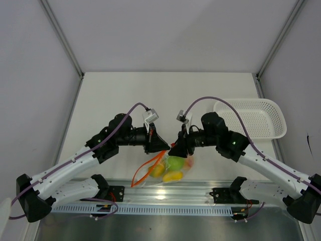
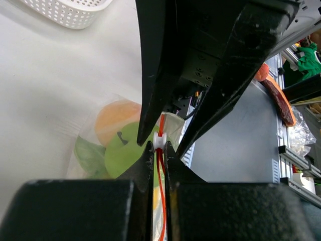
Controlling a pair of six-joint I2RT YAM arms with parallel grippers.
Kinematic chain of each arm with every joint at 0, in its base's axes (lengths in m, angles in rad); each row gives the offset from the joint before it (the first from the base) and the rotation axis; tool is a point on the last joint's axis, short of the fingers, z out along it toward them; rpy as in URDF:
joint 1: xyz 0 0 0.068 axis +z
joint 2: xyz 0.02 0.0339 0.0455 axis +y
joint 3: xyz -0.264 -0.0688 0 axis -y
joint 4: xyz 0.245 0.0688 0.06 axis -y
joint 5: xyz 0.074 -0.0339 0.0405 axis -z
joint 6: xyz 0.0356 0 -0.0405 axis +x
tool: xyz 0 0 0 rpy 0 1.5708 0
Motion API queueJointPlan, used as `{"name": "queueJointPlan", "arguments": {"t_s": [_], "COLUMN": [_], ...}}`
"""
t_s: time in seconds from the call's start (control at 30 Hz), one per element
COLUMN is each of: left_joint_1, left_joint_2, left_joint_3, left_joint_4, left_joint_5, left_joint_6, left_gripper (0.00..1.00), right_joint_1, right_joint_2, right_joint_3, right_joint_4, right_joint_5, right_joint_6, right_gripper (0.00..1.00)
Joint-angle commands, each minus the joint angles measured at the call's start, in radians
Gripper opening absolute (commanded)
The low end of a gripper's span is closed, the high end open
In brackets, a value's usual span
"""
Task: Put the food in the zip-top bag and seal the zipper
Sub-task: Zip the zipper food storage bag at the center of the board.
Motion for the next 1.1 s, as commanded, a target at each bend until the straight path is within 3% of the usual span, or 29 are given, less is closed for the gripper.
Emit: {"name": "queueJointPlan", "arguments": {"t_s": [0.0, 0.1, 0.2, 0.23, 0.37, 0.4, 0.73, 1.07], "left_joint_1": [0.003, 0.003, 0.004, 0.004, 0.003, 0.004, 0.004, 0.004], "left_joint_2": [-0.005, 0.001, 0.006, 0.007, 0.011, 0.012, 0.015, -0.043], "left_joint_3": [0.035, 0.032, 0.034, 0.035, 0.037, 0.038, 0.005, -0.032], "left_joint_4": [0.006, 0.012, 0.01, 0.009, 0.001, -0.002, -0.02, -0.051], "left_joint_5": [0.021, 0.027, 0.027, 0.026, 0.018, 0.009, -0.025, -0.023], "left_joint_6": [0.008, 0.006, 0.006, 0.008, 0.008, 0.006, -0.015, -0.026], "left_gripper": [0.01, 0.0, 0.0, 0.01, 0.0, 0.01, 0.01, 0.01], "right_joint_1": [-0.042, -0.065, -0.071, -0.071, -0.065, -0.064, -0.097, -0.129], "right_joint_2": [-0.006, 0.004, 0.014, 0.017, 0.03, 0.024, -0.079, -0.137], "right_joint_3": [-0.001, -0.003, 0.0, 0.002, 0.008, 0.005, -0.043, -0.09], "right_joint_4": [0.031, 0.045, 0.071, 0.083, 0.096, 0.1, 0.18, 0.15], "right_joint_5": [-0.109, -0.136, -0.175, -0.18, -0.14, -0.037, 0.353, 0.44], "right_joint_6": [-0.039, -0.037, -0.031, -0.025, 0.002, 0.019, 0.276, 0.349], "right_gripper": [0.39, 0.28, 0.01, 0.0, 0.0, 0.0, 0.0, 0.0]}}
